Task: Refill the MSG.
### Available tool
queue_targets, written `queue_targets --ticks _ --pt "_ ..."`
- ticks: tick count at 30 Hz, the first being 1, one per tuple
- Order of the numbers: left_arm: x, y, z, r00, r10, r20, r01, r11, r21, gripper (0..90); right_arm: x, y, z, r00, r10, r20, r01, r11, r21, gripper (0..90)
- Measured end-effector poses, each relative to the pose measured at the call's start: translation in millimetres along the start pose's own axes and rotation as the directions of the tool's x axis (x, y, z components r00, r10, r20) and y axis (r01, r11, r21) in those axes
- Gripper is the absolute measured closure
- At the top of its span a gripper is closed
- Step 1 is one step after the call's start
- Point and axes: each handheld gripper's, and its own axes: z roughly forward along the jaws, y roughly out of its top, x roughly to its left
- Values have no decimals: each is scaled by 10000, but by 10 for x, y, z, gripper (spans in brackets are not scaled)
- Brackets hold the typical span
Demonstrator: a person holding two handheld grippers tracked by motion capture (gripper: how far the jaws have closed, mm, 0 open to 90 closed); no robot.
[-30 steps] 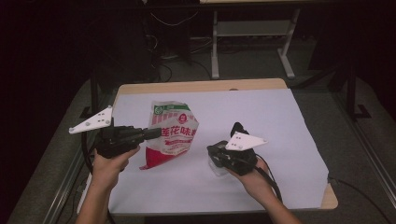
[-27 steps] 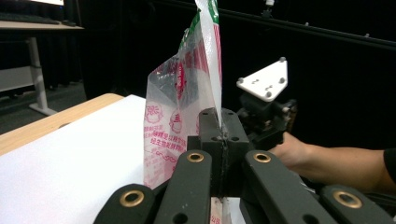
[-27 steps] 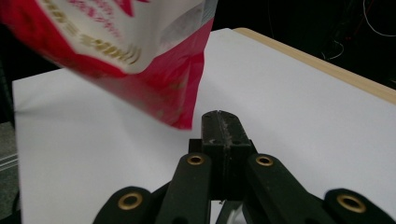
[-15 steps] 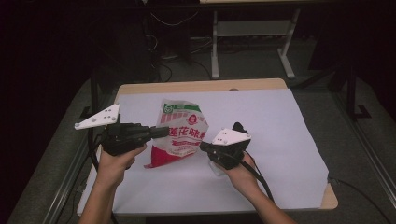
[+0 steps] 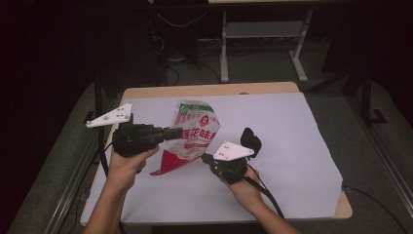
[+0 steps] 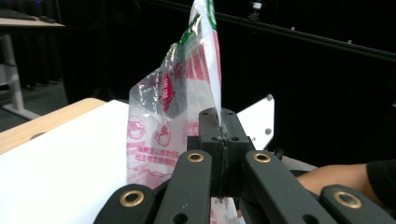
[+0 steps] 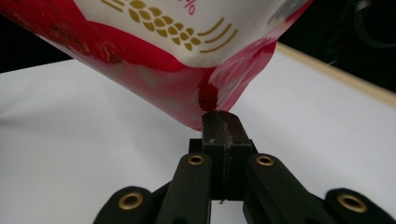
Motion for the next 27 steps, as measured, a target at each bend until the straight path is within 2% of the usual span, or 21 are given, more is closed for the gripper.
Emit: queue_targets --ticks 1,3,4,6,10,13,16,20,23,27 --pt "-18 26 -7 9999 103 -32 -103 9999 27 900 -2 16 -32 9991 -13 436 25 9996 -264 899" --pt "-46 68 -38 9996 258 -107 -258 9996 61 900 -17 24 -51 9983 29 574 -7 9993 -379 899" --pt "-49 81 -55 9996 279 -82 -280 9996 1 900 -48 37 -84 9968 172 778 -132 9986 -510 899" --pt "-50 94 -86 9997 253 -62 -254 9996 -138 900 -110 57 -124 9953 429 870 -376 9974 -616 899" --pt "-73 100 -89 9995 276 119 -273 9995 -181 900 -197 74 -142 9955 585 745 -515 9944 -918 897" --pt "-108 108 -69 9991 355 211 -352 9993 -132 900 -181 84 -96 9969 692 377 -657 9940 -880 896" --pt "-117 120 -59 9992 403 64 -402 9990 -184 900 -130 70 -51 9973 728 -110 -735 9940 -808 897" --pt "-109 126 -55 9992 395 -25 -396 9990 -218 900 -106 34 -46 9974 690 -213 -705 9947 -748 896" --pt "-108 126 -37 9991 362 -222 -367 9991 -205 900 -91 19 -49 9976 680 -128 -687 9954 -668 897" --pt "-101 116 13 9985 297 -464 -304 9995 -131 900 -27 0 -13 9962 816 -313 -834 9947 -595 897"
